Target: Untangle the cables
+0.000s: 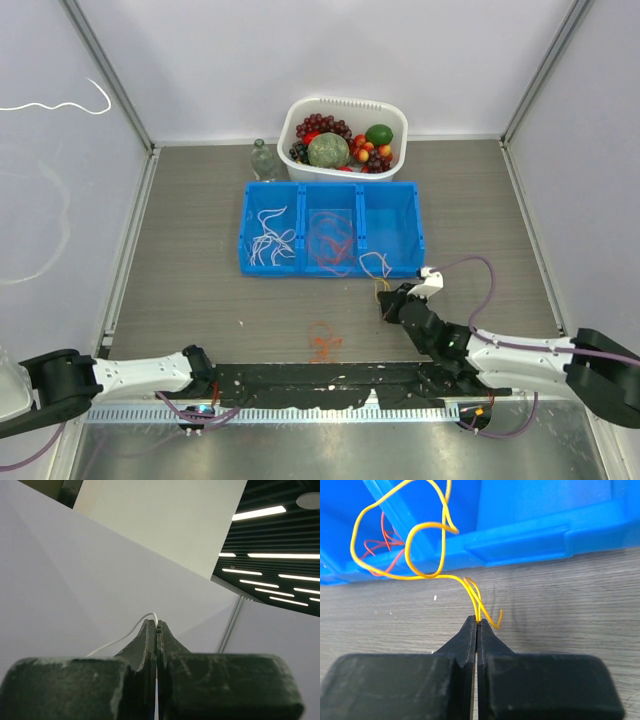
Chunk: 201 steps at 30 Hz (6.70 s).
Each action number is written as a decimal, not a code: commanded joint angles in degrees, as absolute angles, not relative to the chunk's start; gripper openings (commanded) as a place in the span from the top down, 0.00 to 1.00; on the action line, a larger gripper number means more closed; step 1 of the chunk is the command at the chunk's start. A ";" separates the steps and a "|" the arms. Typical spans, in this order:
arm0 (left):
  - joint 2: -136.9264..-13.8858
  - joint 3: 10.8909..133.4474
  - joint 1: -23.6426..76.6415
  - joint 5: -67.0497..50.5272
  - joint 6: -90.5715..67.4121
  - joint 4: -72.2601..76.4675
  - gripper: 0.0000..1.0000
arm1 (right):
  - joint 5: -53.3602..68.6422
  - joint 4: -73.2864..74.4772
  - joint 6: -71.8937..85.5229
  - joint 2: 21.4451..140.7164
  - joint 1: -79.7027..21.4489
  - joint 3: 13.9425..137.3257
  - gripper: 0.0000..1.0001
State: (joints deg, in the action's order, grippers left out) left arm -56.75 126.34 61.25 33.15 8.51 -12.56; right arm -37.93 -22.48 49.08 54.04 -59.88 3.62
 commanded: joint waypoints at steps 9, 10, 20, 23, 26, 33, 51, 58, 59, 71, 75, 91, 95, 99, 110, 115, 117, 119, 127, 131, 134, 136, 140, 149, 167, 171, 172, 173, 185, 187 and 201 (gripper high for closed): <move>-59.58 113.04 61.08 37.53 8.97 -10.54 1.00 | -39.47 -17.84 48.08 43.76 -60.03 1.58 0.99; -60.37 112.16 61.17 37.70 8.62 -10.89 1.00 | -39.11 -18.10 47.03 44.12 -60.12 1.93 0.99; -65.83 99.07 60.91 42.44 5.98 -12.57 1.00 | -29.11 -25.74 41.59 47.90 -60.12 2.02 0.99; -66.18 94.15 58.90 41.93 2.91 -12.57 1.00 | -23.92 -27.42 38.51 46.06 -60.12 1.41 0.99; -66.09 91.15 55.56 40.00 -1.39 -13.71 1.00 | -19.53 -26.90 37.27 42.46 -60.12 0.36 0.99; -64.86 85.61 45.89 34.02 -8.87 -16.08 1.00 | -12.93 -31.99 37.53 42.70 -60.12 -2.02 0.99; -67.41 89.56 34.02 27.07 -12.48 -20.48 1.00 | -8.53 -41.48 38.50 59.50 -60.21 1.41 0.99; -67.94 80.96 30.68 25.14 -15.73 -18.11 1.00 | -8.53 -38.94 38.50 58.45 -60.21 1.84 0.99; -68.03 79.12 29.89 24.44 -16.95 -17.76 1.00 | -8.44 -38.59 38.41 58.10 -60.21 2.19 0.99; -76.98 61.44 23.65 14.42 -39.10 -16.79 1.00 | -9.14 -37.88 38.15 57.22 -60.21 1.76 0.99; -82.43 59.86 19.79 6.10 -42.53 -16.09 1.00 | -9.58 -37.97 38.23 55.99 -60.21 1.06 0.99; -87.29 60.65 17.31 -2.81 -40.69 -13.80 0.74 | -10.20 -38.32 37.88 55.01 -60.21 0.35 0.99; -81.05 59.50 17.31 -5.71 -40.69 -13.01 0.40 | -9.41 -38.85 37.88 56.95 -60.21 1.31 0.99; -73.76 58.45 17.40 -9.48 -41.30 -13.01 0.23 | -9.23 -39.29 37.53 58.35 -60.21 1.93 0.99; -57.67 42.46 34.50 -22.78 -38.24 -6.77 0.24 | -6.68 -40.17 36.83 62.57 -60.21 5.27 0.99; -55.02 37.63 48.32 -11.80 -35.95 -5.45 0.24 | -4.49 -42.19 36.65 64.07 -60.21 5.45 0.99; -55.02 36.04 49.92 -9.68 -37.96 -5.10 0.32 | -4.22 -41.40 37.00 63.72 -60.12 5.97 0.99; -54.23 34.02 51.06 -9.49 -38.85 -3.09 0.31 | -3.87 -41.40 37.09 62.67 -60.21 5.80 0.99; -53.52 32.08 54.31 -8.36 -34.19 -3.42 0.12 | -0.88 -38.59 36.21 53.72 -60.21 5.10 0.99; -54.23 32.08 54.49 -6.16 -35.50 -3.69 0.25 | -0.97 -34.02 34.81 50.02 -60.29 6.85 0.99; -52.39 30.85 54.49 -3.35 -36.74 -2.91 0.45 | -1.84 -30.86 34.28 47.56 -60.21 7.82 0.99; -50.55 30.50 54.49 -1.59 -37.26 -3.77 0.57 | -2.55 -28.49 33.84 45.88 -60.12 8.70 0.99; -45.81 30.50 54.58 3.32 -37.62 -6.84 0.68 | -7.35 -22.09 32.87 42.72 -60.21 11.33 0.99; -40.52 29.01 54.41 6.08 -41.74 -12.30 0.20 | -43.13 -0.89 31.74 34.45 -59.86 21.61 0.99; -40.16 24.52 54.49 -3.16 -49.57 -9.49 0.16 | -22.33 10.38 26.98 66.20 -36.03 41.51 0.45; -44.28 24.17 54.40 -3.43 -49.57 -8.44 0.21 | -14.87 3.79 25.66 56.62 -39.37 32.46 0.45; -45.69 24.34 54.49 -4.30 -49.66 -7.83 0.22 | -10.59 1.60 25.49 53.38 -40.42 31.21 0.45; -47.36 24.43 54.49 -4.92 -49.40 -6.78 0.23 | -8.37 0.36 25.40 51.96 -41.65 28.42 0.45; -58.71 25.23 55.37 -7.65 -49.13 -1.67 0.46 | 11.87 -19.51 34.27 56.14 -55.89 13.36 0.51; -58.19 24.88 55.55 -7.73 -49.83 -1.67 0.48 | 10.73 -22.40 35.68 58.52 -58.79 12.22 0.53; -61.96 27.24 62.83 -5.37 -49.48 -4.65 0.46 | -3.85 -25.58 35.94 67.94 -68.55 13.80 0.53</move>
